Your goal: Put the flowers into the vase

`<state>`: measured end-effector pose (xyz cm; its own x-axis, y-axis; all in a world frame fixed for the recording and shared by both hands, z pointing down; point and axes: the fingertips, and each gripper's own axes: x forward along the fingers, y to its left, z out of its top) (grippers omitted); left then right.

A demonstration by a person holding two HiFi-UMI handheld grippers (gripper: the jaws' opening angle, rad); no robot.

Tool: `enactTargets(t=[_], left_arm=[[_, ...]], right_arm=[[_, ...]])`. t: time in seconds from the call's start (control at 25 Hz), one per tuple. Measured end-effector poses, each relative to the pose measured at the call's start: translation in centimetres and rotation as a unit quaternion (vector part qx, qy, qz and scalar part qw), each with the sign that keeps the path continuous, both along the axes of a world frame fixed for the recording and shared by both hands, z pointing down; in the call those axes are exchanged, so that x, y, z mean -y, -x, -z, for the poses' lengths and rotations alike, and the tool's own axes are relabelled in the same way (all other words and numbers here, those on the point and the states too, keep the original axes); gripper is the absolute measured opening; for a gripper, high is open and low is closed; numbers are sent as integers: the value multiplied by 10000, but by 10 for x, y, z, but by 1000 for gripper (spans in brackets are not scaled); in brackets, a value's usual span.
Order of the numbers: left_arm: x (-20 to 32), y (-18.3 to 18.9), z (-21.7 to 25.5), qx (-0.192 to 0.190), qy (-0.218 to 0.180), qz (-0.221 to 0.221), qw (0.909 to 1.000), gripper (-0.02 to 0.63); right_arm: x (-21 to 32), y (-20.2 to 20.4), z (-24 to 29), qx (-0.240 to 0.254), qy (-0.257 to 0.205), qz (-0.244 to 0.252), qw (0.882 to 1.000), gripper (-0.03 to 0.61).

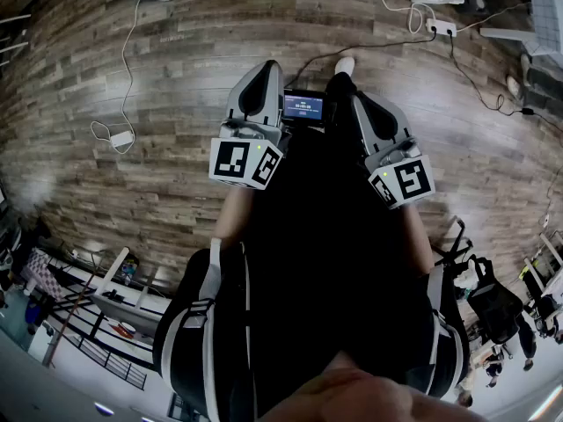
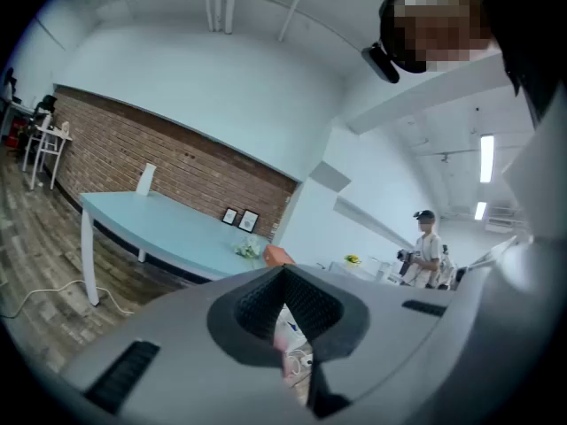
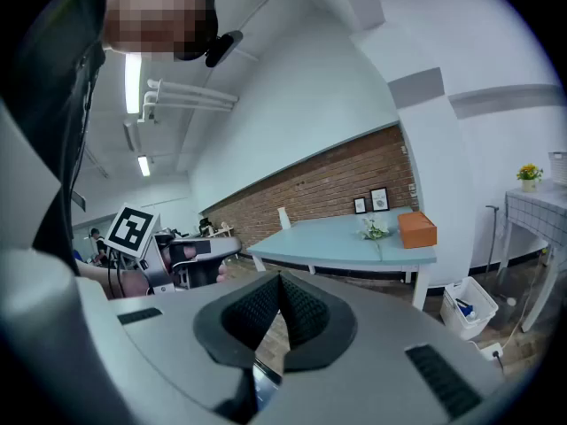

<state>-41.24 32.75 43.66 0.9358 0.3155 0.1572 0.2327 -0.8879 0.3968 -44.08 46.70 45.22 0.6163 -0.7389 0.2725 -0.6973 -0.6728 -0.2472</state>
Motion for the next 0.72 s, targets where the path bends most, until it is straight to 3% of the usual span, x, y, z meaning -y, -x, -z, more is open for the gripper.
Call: enactTargets(t=[0.24,0.44,0.6,0.72], left_arm=[[-83,53,53,-472,495,-995,9927,29],[-151,77,55,-144,314,-1205,9921,29],[-197,72,65,-200,98,-1532,9879,29],[-218,70,66,-247,-110,-1496,9884,29]], right_arm=[[14,53,28,-180,-395,394,9983,17],[-8,83,37,-347,-537,454,9969,18],[-50,80,42,-203,-742,189,9969,18],[-68,79,45,-243,-732,99,9970,18]])
